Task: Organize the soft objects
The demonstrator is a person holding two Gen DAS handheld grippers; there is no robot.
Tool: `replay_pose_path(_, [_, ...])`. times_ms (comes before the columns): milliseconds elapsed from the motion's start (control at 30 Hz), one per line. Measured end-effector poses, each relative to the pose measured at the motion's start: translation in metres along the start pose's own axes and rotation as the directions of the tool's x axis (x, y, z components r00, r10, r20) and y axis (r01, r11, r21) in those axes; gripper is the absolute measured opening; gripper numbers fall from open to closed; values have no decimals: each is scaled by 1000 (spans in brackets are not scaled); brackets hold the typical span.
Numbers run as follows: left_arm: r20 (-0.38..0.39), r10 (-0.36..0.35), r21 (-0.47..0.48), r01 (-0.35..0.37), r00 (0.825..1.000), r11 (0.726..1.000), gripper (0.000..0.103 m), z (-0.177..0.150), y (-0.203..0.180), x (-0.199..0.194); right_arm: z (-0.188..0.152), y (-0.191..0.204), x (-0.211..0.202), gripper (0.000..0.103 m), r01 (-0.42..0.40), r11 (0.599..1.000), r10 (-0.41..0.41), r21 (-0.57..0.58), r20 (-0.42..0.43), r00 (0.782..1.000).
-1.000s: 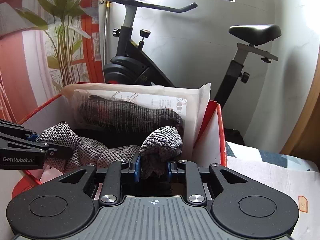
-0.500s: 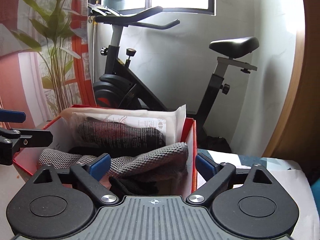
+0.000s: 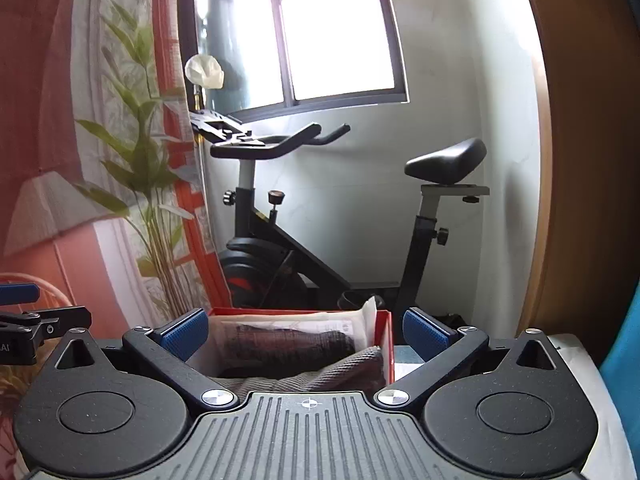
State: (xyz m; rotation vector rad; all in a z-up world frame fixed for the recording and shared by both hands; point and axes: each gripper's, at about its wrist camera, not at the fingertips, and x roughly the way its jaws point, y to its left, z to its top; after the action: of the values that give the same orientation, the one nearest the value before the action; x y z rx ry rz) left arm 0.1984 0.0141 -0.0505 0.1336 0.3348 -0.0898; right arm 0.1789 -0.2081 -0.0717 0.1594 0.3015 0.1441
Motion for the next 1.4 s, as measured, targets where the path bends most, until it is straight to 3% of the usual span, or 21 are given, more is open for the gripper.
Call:
replay_pose_path(233, [55, -17, -54, 20, 998, 998, 103, 17, 11, -77, 20, 22, -78, 103, 3, 999, -6, 40, 57, 998])
replay_pose_path(433, [140, 60, -59, -52, 988, 997, 103, 23, 8, -144, 27, 58, -138, 103, 61, 998, -60, -14, 64, 996])
replay_pose_path(533, [172, 77, -24, -74, 982, 997, 103, 22, 2, -178, 25, 75, -167, 103, 22, 1000, -21, -20, 82, 996])
replay_pose_path(733, [198, 109, -67, -98, 974, 993, 103, 10, -1, -224, 12, 98, -209, 103, 19, 998, -13, -61, 99, 995])
replay_pose_path(967, [183, 106, -97, -89, 977, 991, 103, -3, -3, -241, 3, 100, -229, 103, 26, 999, -21, -42, 101, 995])
replay_pose_path(1400, [164, 106, -108, -89, 981, 990, 103, -3, -2, -238, 2, 101, -230, 103, 51, 997, -45, -52, 110, 993])
